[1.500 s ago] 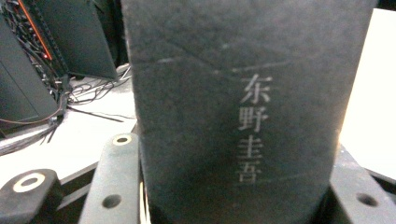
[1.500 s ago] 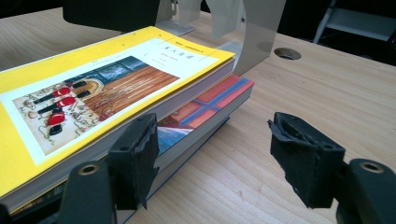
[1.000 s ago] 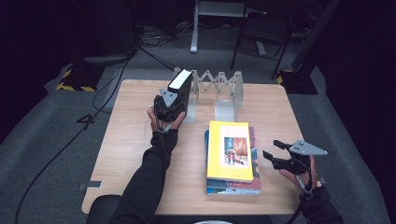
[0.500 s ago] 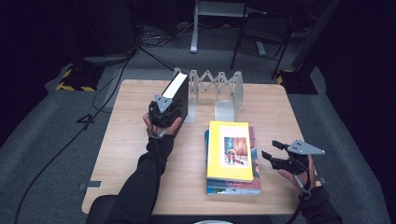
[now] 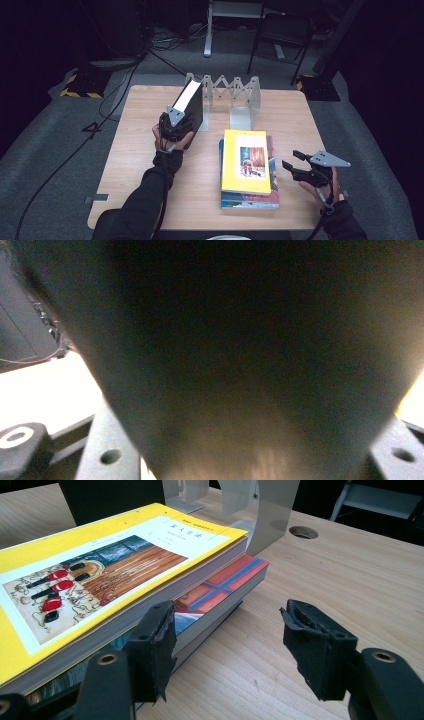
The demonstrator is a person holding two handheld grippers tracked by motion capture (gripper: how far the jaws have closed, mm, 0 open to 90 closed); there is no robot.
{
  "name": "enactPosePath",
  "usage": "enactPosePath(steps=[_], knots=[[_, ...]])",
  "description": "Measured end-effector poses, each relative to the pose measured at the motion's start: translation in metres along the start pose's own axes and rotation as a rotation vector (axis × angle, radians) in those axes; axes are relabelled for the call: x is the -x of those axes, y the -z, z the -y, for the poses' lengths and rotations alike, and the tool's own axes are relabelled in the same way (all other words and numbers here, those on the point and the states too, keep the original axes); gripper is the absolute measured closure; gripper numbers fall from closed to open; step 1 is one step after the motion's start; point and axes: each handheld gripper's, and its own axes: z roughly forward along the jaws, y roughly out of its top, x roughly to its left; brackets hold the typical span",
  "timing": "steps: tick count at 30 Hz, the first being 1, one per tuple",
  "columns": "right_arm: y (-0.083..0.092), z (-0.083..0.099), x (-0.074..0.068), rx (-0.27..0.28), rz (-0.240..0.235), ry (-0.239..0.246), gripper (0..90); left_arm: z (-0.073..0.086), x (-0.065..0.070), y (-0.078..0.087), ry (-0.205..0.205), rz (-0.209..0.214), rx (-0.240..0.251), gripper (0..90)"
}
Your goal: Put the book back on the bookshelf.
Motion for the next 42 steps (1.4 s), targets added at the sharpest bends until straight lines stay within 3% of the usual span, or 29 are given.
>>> enactPosePath(steps=[2, 5, 9, 11, 13, 18, 23, 28, 42], knots=[[-0.001, 0.0, -0.001, -0.005, 0.0, 0.003, 38.1, 0.006, 0.001, 0.002, -0.033, 0.006, -0.023, 46.2], [0.0, 0.001, -0.002, -0.001, 0.01, 0.01, 40.1, 0.014, -0.002, 0.006, -0.016, 0.041, -0.065, 46.0], [-0.001, 0.004, -0.001, -0.017, 0.014, 0.006, 38.9, 0.029, 0.001, 0.003, -0.022, 0.042, -0.157, 45.6], [0.0, 0.005, 0.0, -0.017, 0.016, 0.001, 38.4, 0.034, 0.001, 0.003, -0.019, 0.04, -0.171, 47.3], [0.001, 0.005, 0.0, -0.021, 0.018, 0.003, 37.7, 0.036, 0.0, 0.002, 0.002, 0.055, -0.166, 48.5], [0.002, 0.008, 0.003, -0.023, 0.05, 0.005, 37.8, 0.036, 0.003, -0.001, 0.038, 0.039, -0.153, 50.2], [0.0, 0.008, 0.002, -0.03, 0.051, 0.011, 37.8, 0.031, 0.011, -0.009, 0.051, -0.004, -0.156, 51.4], [-0.003, 0.009, -0.001, -0.053, 0.058, 0.029, 37.6, 0.026, 0.019, -0.018, 0.097, -0.04, -0.162, 51.9], [-0.005, 0.011, 0.001, -0.064, 0.065, 0.011, 36.8, 0.018, 0.032, -0.045, 0.192, -0.138, -0.13, 52.2]])
